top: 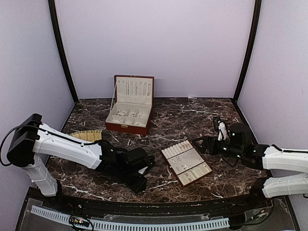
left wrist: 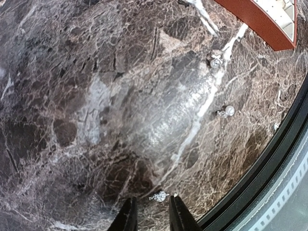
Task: Organize the mixed jewelry
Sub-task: Pass from the left arm to the right
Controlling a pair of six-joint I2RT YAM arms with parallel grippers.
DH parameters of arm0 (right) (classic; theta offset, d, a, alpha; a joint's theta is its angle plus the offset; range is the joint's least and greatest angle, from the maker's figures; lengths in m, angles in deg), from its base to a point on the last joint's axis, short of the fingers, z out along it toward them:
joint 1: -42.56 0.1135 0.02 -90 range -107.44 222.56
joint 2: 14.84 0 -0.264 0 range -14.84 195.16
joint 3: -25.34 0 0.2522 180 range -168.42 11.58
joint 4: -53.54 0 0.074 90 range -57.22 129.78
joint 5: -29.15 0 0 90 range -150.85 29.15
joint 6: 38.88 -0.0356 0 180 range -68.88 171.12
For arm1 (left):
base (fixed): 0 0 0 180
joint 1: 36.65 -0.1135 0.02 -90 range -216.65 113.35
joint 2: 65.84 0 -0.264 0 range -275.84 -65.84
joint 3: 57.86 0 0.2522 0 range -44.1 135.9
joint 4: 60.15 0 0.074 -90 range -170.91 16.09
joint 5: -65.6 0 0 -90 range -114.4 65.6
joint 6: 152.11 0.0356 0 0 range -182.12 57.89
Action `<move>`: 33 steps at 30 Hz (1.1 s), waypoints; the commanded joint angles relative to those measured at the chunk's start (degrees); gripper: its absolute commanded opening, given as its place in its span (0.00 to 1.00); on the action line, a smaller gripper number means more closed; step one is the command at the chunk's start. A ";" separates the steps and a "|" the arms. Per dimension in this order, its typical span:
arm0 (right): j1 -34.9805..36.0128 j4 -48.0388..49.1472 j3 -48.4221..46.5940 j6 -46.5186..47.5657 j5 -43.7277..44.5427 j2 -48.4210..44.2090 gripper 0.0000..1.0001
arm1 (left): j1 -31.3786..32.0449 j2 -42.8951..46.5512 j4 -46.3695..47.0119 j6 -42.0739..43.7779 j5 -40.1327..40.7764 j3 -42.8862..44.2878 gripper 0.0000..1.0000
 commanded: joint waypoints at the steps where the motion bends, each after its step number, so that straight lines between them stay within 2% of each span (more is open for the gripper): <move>1: -0.51 2.00 0.56 -0.69 0.08 -0.88 0.98 | 0.21 -0.67 0.24 0.90 -1.01 1.44 0.24; 23: -0.69 1.81 0.82 -0.63 0.54 -1.04 0.98 | 0.21 -1.53 0.11 1.27 -2.19 1.59 0.13; 30: -0.77 1.88 0.91 -0.62 0.49 -0.92 0.99 | 0.21 -1.26 0.29 1.35 -2.03 1.57 0.00; 33: -0.77 1.69 0.84 -0.66 0.39 -1.12 0.98 | 0.21 -0.94 0.34 1.07 -2.24 1.63 0.00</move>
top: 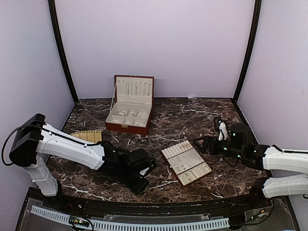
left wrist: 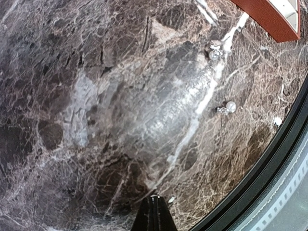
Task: Organize the mixed jewelry
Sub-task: Pass from the left arm to the right
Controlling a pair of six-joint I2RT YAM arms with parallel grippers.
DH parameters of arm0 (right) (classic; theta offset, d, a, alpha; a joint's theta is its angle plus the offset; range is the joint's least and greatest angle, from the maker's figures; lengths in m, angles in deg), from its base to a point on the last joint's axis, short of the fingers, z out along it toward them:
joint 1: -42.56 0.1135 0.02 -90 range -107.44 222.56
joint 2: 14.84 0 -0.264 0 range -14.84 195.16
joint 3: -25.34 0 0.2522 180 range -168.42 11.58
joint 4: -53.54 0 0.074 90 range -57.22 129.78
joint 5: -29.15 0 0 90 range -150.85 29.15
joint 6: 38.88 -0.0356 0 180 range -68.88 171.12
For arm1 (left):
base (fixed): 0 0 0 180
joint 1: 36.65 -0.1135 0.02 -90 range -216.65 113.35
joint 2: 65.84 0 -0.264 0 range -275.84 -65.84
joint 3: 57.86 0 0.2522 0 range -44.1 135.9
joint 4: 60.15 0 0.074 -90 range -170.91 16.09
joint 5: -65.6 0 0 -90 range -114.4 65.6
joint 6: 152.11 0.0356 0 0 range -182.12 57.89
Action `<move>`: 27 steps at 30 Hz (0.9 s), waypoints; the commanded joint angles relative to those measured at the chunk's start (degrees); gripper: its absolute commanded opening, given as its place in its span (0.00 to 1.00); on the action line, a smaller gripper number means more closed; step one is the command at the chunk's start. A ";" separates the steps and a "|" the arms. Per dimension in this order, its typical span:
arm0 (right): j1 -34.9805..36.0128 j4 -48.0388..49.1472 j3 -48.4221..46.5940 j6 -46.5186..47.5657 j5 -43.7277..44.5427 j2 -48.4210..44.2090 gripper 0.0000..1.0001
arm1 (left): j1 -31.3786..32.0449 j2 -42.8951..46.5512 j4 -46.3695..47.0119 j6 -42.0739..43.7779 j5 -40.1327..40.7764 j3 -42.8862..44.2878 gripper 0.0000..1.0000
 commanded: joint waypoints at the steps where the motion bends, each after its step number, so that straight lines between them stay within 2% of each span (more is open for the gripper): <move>1: -0.49 1.60 0.54 -0.54 0.35 -0.82 0.98 | 0.21 1.01 -0.01 -0.01 -0.24 1.29 0.00; 8: -0.52 1.23 0.55 -1.72 -1.24 -4.61 0.99 | -0.23 5.98 3.84 -2.87 3.31 1.22 0.00; 14: -0.43 7.62 3.09 -4.19 -7.37 -7.43 0.99 | -3.20 9.55 14.18 -5.66 3.82 -0.44 0.00; 18: -0.35 12.30 3.83 -8.57 -10.78 -7.36 0.99 | -4.35 12.91 28.36 -3.29 6.57 -4.59 0.00; 24: 1.72 19.76 2.85 -19.61 -17.26 -5.72 0.99 | -4.36 16.17 57.95 8.82 9.31 -12.64 0.00; 27: 4.44 22.52 2.01 -23.59 -17.63 -5.49 0.99 | -4.36 15.80 69.71 15.01 9.92 -14.42 0.00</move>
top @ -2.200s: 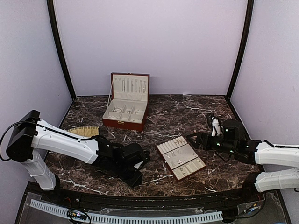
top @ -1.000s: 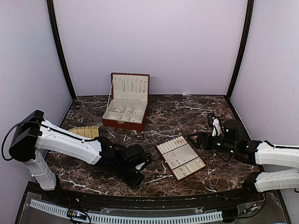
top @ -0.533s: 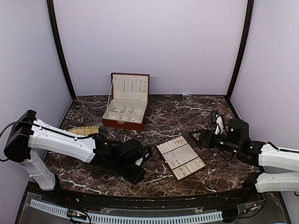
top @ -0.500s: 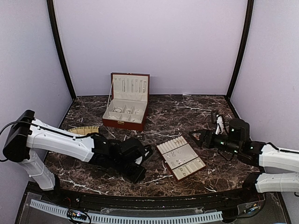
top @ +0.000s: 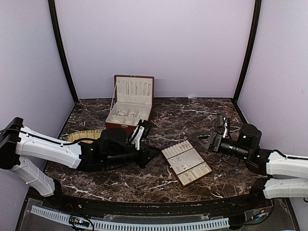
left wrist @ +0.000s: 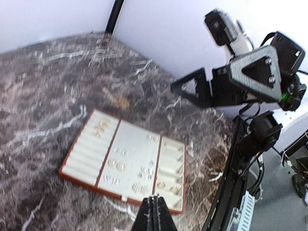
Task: Organize the mixed jewelry
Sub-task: Pass from the left arm to the right
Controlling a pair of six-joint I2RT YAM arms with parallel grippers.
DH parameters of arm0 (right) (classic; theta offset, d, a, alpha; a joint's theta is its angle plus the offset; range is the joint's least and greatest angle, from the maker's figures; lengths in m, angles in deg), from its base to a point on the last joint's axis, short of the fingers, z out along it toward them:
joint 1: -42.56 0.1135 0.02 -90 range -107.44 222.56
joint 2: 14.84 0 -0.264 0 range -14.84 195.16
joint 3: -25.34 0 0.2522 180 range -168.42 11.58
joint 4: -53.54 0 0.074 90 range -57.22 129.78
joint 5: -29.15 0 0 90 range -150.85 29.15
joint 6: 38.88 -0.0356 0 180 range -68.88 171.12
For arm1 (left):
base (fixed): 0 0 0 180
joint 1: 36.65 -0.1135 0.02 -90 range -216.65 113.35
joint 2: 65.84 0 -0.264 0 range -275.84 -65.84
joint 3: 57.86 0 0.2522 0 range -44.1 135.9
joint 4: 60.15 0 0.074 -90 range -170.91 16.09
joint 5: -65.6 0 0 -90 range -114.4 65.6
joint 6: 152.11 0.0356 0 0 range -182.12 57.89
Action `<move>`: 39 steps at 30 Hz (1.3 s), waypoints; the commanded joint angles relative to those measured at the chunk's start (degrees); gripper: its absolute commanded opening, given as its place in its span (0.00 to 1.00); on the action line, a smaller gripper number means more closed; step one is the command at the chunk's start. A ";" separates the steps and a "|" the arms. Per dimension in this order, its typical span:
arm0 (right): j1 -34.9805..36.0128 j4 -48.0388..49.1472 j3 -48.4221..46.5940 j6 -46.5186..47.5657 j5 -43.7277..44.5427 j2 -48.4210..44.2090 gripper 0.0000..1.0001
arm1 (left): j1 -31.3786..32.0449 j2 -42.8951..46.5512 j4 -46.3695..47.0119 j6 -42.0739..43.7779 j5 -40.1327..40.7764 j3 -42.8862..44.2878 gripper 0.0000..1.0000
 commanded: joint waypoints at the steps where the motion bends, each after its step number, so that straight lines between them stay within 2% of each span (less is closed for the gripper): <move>1: 3.84 8.47 -2.52 -8.26 -3.39 0.64 0.99 | 0.12 1.21 24.82 12.25 2.26 -2.43 0.00; 7: 9.10 10.33 -6.58 -9.52 -1.03 5.13 0.93 | 0.12 0.12 32.97 16.26 0.22 -2.75 0.00; 13: 11.53 15.83 -10.92 -10.67 -3.21 12.03 0.81 | 0.12 -0.20 33.94 15.21 -2.42 -2.85 0.00; 19: 13.46 19.56 -14.84 -11.01 -4.77 17.07 0.74 | 0.12 -0.21 35.42 13.86 -2.92 -3.14 0.00; 26: 14.26 22.04 -17.05 -13.05 -5.33 19.38 0.65 | 0.12 -0.40 36.08 13.65 -5.07 -3.19 0.00; 35: 15.09 21.97 -17.73 -13.69 -6.28 20.51 0.46 | 0.12 -0.53 36.27 13.69 -4.83 -3.32 0.00; 39: 15.18 21.92 -17.73 -13.61 -6.67 20.32 0.41 | 0.12 -0.77 36.22 13.48 -4.66 -3.23 0.00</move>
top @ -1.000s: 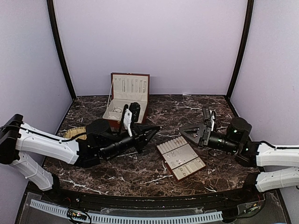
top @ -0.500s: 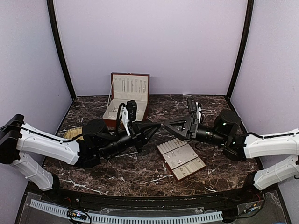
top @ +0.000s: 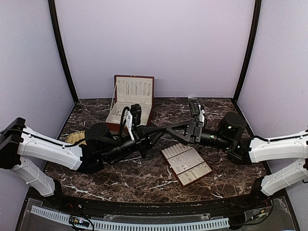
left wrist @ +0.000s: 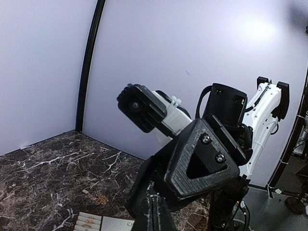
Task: Organize the mixed jewelry
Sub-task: Pass from the left arm to the right
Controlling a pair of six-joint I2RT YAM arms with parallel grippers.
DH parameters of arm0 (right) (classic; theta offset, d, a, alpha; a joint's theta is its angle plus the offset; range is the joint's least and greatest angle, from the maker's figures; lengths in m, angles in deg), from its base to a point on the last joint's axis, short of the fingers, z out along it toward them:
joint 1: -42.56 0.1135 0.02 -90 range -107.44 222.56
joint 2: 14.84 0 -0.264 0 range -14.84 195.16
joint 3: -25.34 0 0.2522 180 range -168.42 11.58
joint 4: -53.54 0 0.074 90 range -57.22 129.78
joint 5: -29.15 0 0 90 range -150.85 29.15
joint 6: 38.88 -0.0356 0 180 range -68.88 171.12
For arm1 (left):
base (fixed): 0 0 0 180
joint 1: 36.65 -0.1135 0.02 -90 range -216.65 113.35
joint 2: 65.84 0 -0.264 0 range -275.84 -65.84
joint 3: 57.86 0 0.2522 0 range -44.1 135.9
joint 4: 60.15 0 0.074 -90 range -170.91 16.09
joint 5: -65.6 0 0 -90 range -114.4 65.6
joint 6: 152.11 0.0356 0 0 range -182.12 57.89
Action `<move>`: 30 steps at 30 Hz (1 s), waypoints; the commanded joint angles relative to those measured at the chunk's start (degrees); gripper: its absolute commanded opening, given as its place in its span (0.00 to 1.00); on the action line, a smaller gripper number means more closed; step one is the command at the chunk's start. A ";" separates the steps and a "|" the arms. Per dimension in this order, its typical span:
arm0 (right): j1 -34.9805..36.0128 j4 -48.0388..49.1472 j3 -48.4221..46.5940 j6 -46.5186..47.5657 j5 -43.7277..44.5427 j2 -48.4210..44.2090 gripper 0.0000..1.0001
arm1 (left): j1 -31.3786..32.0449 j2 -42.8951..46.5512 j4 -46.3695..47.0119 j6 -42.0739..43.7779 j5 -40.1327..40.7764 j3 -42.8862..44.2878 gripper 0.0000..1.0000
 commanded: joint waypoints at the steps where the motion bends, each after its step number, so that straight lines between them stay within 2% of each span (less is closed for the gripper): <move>1: 0.61 2.97 -1.62 0.12 -1.17 -0.12 0.40 | 0.12 -0.08 2.49 -0.56 -0.35 -0.70 0.00; 24: 0.69 3.27 -0.92 -0.28 -0.72 -0.29 0.21 | 0.12 -0.87 2.47 -0.61 -1.18 -0.43 0.00; 30: 0.69 2.95 -0.36 -0.27 0.12 -0.87 0.19 | 0.12 -1.47 2.58 -0.69 -1.27 -0.43 0.00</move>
